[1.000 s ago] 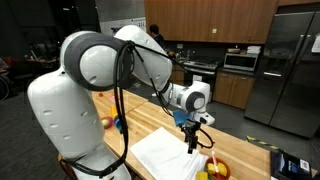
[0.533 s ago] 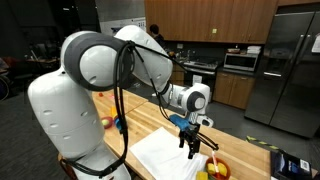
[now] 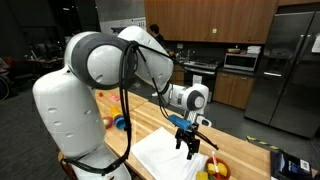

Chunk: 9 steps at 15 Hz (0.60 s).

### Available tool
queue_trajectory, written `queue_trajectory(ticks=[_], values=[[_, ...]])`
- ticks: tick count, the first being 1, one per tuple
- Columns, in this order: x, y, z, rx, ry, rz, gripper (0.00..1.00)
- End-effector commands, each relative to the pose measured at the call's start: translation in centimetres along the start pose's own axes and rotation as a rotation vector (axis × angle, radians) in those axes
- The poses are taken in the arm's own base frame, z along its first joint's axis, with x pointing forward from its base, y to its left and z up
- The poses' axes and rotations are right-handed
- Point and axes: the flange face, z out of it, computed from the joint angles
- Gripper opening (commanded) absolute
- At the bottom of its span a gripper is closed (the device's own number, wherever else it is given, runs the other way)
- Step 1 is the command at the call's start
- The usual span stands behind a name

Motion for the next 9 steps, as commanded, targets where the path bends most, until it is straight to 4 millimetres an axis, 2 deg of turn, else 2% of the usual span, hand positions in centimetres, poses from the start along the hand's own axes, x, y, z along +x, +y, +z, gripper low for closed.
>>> queue_trajectory(ticks=[1, 4, 5, 9], values=[[0.1, 0.0, 0.0, -0.001, -0.002, 0.0, 1.0], [0.2, 0.0, 0.1, -0.003, -0.005, 0.0, 1.0], [-0.1, -0.6, 0.6, -0.005, -0.028, -0.087, 1.0], [-1.3, -7.4, 2.3, -0.105, -0.041, -0.308, 1.0]])
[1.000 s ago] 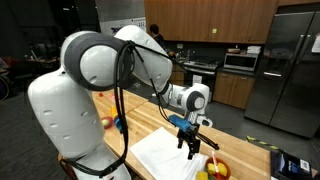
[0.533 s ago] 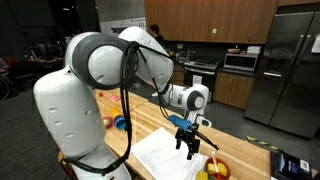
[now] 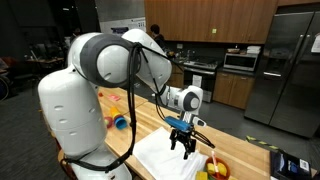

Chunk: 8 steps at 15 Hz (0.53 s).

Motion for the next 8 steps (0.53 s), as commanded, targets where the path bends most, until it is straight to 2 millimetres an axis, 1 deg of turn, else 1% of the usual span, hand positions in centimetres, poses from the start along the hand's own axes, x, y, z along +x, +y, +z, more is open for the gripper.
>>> queue_trajectory(ticks=[1, 5, 7, 8], values=[[-0.1, -6.9, 0.9, -0.086, -0.021, -0.183, 1.0], [-0.9, -15.5, 1.3, -0.203, -0.014, -0.395, 1.0], [-1.3, -18.6, 1.1, -0.245, 0.001, -0.505, 1.0], [-1.5, -19.7, 0.9, -0.259, 0.011, -0.562, 1.0]])
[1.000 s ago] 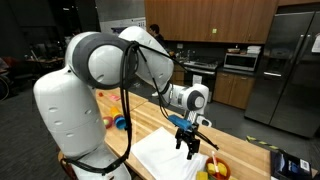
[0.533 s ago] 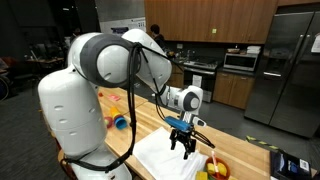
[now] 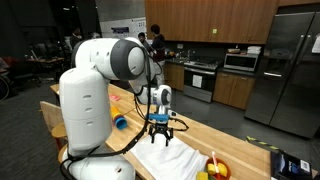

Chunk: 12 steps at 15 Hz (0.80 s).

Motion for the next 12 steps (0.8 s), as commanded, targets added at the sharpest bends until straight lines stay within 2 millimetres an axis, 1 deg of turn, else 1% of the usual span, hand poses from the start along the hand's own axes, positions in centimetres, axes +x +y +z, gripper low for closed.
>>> queue_trajectory(ticks=[1, 3, 6, 7, 12], values=[[1.5, -3.0, -1.8, -0.057, 0.036, -0.192, 1.0], [1.6, -3.9, -2.7, -0.074, 0.065, -0.299, 1.0], [1.8, -4.0, -3.6, -0.088, 0.106, -0.46, 1.0], [1.8, -4.4, -2.9, -0.062, 0.08, -0.372, 1.0], [1.9, -4.5, -2.7, -0.061, 0.077, -0.382, 1.0]])
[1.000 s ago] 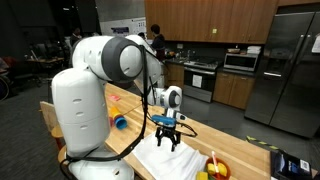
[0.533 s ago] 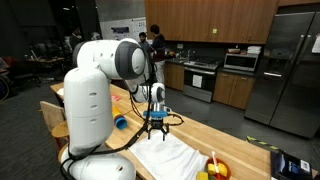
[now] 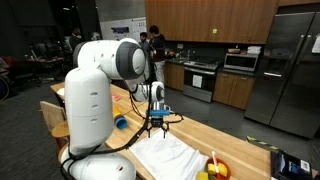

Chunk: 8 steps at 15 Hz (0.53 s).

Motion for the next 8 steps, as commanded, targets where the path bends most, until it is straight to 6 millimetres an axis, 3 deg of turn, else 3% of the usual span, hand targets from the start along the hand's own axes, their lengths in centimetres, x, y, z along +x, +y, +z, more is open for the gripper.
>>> queue_trajectory(ticks=[1, 2, 4, 8], values=[[0.0, 0.0, 0.0, 0.0, -0.001, 0.0, 1.0], [0.0, 0.0, 0.0, 0.0, -0.001, 0.0, 1.0], [-0.5, -0.4, 0.7, -0.008, 0.016, -0.181, 1.0], [1.5, -2.8, 1.8, -0.029, 0.143, -0.359, 1.0]])
